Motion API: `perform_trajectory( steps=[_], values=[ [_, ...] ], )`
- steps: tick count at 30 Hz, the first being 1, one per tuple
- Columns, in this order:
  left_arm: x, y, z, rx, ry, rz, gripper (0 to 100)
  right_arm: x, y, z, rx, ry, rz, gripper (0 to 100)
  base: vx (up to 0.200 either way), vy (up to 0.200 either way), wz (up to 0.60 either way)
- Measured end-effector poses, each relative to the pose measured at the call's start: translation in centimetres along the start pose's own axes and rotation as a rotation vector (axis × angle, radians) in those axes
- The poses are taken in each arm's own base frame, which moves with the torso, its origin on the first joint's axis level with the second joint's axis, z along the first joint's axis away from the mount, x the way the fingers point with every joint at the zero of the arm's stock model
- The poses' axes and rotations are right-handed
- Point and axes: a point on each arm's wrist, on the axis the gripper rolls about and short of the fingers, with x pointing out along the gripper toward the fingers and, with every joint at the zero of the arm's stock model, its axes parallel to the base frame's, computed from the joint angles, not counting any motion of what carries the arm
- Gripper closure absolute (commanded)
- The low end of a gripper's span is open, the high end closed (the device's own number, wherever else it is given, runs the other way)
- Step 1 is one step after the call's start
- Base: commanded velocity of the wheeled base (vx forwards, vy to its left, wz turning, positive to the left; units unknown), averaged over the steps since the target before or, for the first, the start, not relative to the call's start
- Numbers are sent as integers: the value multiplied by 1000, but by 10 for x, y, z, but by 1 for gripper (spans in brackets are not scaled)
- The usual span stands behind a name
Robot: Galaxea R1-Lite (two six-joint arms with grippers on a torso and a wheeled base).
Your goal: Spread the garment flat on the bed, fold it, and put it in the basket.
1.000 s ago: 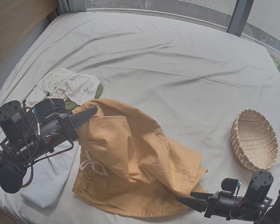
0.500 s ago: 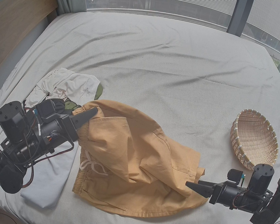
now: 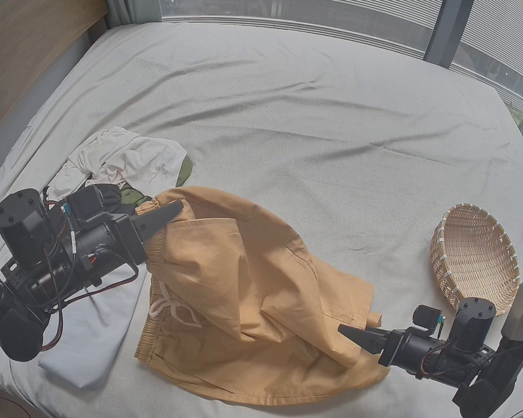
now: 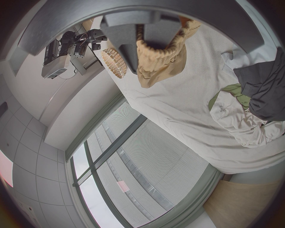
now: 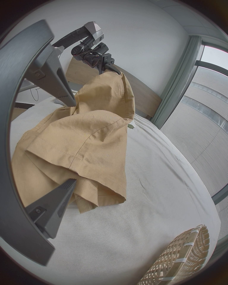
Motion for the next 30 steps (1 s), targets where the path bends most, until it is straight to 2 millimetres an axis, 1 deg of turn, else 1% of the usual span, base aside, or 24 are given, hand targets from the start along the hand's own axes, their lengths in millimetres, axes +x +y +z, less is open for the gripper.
perform_trajectory(
  steps=[7,17,23,30],
  values=[
    [0,0,0,0,-2,-1,100,7,1,2,30,-4,17,0,0,0,0],
    [0,-1,1,1,-2,-1,100,10,2,4,35,-11,25,0,0,0,0],
    [0,-1,2,3,-6,-4,100,15,8,5,90,-14,53,0,0,0,0],
    [0,-1,2,3,-7,-4,100,18,11,7,115,-20,70,0,0,0,0]
  ],
)
